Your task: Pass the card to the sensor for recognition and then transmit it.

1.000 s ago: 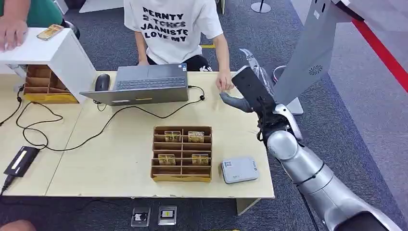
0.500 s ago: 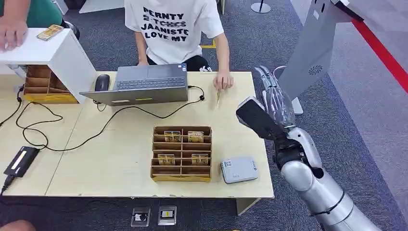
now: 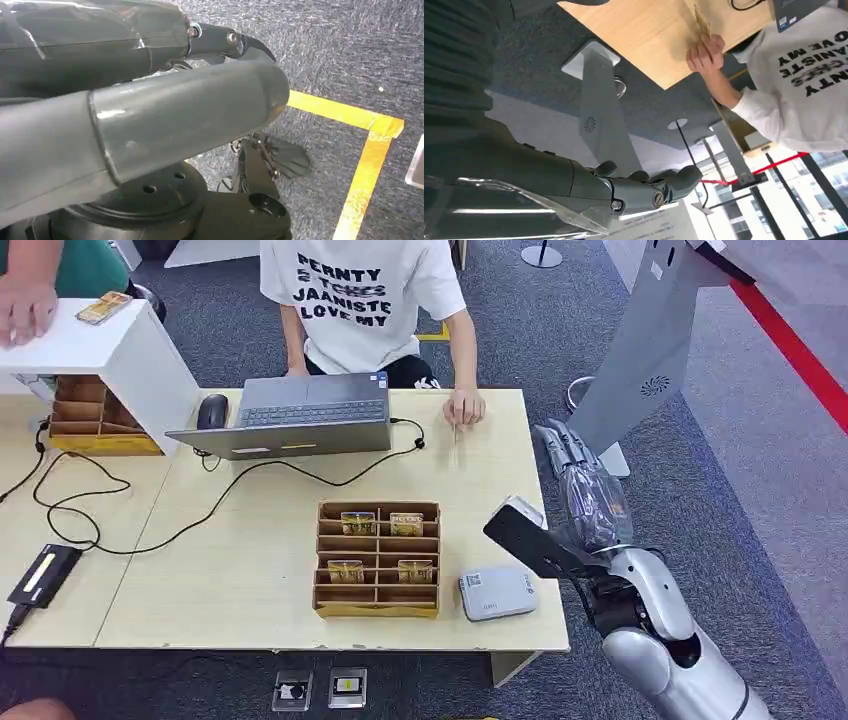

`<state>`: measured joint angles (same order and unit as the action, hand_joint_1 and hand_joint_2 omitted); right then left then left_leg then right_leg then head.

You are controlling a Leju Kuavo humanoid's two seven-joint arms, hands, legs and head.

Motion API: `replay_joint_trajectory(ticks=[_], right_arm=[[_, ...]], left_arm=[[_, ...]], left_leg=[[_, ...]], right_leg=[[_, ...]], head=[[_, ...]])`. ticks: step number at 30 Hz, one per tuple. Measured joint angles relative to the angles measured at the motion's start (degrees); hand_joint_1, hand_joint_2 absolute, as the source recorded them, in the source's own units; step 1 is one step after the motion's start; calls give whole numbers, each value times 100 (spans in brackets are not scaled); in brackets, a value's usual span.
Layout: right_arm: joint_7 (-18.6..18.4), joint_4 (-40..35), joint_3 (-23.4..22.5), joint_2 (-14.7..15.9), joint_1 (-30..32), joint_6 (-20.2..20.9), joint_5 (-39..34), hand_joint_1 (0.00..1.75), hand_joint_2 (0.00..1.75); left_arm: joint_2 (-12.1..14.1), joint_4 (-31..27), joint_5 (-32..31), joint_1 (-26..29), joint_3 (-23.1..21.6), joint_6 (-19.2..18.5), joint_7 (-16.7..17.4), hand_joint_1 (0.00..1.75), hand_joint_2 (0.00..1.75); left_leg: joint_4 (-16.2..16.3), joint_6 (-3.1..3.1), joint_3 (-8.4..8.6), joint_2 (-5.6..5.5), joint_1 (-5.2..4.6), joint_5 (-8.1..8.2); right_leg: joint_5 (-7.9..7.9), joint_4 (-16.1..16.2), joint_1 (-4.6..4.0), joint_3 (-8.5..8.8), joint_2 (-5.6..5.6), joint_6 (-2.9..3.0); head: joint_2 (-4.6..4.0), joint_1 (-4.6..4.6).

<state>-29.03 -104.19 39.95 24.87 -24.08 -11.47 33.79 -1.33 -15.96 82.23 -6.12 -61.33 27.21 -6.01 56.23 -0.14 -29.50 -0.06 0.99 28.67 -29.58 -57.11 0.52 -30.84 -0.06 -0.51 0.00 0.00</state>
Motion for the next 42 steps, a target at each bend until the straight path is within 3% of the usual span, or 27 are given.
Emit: replay_joint_trajectory(ticks=[15,20,22,42], right_arm=[[-98,-232,61,151,313,133,44,10,175],[-39,-232,168,144,327,203,22,9,175],[7,-232,210,138,326,214,-22,0,175],[149,-229,826,37,106,256,-435,0,175]], left_arm=[[28,0,2,1,0,6,96,0,0],[39,0,48,1,0,7,144,0,0],[44,0,61,0,0,9,197,0,0],[87,-48,232,1,0,68,302,0,0]], left_leg=[[0,0,0,0,0,0],[0,0,-2,-1,0,0],[0,0,-3,-1,0,0],[-1,0,-6,-4,0,0]], right_leg=[[0,0,0,0,0,0],[0,0,0,1,-1,0],[0,-1,0,1,-2,0],[0,-1,0,1,-10,0]], head=[[0,0],[0,0],[0,0],[0,0]])
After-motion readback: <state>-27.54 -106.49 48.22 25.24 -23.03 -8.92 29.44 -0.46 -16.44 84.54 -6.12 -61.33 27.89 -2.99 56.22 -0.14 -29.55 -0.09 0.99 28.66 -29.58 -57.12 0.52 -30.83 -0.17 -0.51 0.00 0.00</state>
